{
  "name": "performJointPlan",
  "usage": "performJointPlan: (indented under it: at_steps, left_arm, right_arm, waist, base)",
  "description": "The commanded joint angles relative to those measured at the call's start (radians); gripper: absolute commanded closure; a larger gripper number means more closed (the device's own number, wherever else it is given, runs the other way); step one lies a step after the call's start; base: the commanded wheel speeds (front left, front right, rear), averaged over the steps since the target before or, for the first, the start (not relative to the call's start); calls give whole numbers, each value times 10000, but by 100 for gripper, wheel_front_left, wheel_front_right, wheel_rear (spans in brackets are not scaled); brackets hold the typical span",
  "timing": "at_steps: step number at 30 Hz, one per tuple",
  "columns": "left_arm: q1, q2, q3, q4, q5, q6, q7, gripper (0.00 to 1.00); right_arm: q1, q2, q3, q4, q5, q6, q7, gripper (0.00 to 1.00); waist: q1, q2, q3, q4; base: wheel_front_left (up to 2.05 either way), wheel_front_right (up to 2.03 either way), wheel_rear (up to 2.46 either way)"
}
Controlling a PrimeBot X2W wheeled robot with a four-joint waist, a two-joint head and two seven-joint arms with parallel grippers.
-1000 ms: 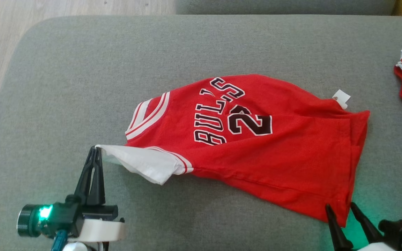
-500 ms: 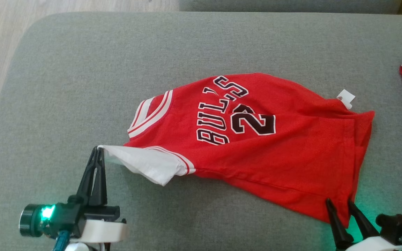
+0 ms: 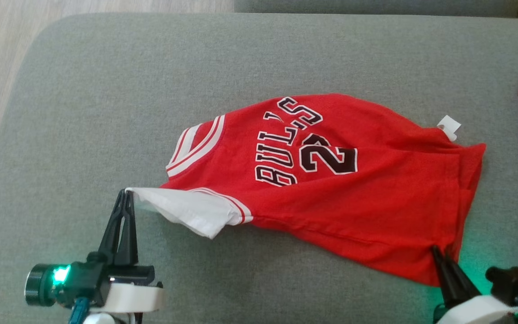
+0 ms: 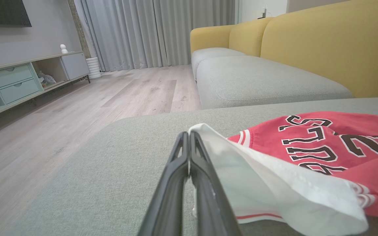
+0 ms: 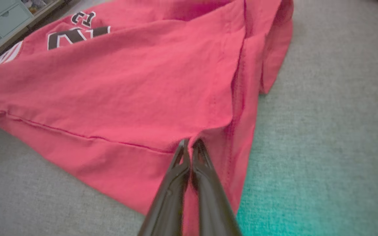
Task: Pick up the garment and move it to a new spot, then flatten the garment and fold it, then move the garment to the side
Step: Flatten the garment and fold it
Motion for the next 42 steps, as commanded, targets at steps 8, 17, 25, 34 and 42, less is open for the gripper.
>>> performJointPlan:
  at_steps: [8,17,25,34,42]
  left_arm:
    - [-813,159,834,-1104,-310,-328,-120,100]
    - [-3786,840,1366,-2738,-1110,-1876,604,100]
    - [-7637,989,1503,-2233,-1930,-2719,2111,100]
    - [-11102,474,1267,1674,-2408,-3371,2572,100]
    - [-13855,127,1168,4299,-2081,-3740,1023,100]
  right_arm:
    - [-791,-520,-367,-1008,238,-9,-859,100]
    - [-2294,-2138,-1778,-4723,908,-9,468,100]
    - [-5886,-3522,-1342,-5330,1425,-9,1710,100]
    - [-10459,-3784,1190,-1145,1947,-9,1711,100]
    - [-13522,-3649,1875,1616,1746,-9,522,100]
  waist:
    - [-1,0,-885,-276]
    - [-1,0,-2008,-560]
    - [-1,0,-1662,-943]
    - [-1,0,219,-693]
    - [-1,0,1835,-454]
  base:
    - [0,0,0]
    - [0,0,0]
    - [0,0,0]
    - [0,0,0]
    - [0,0,0]
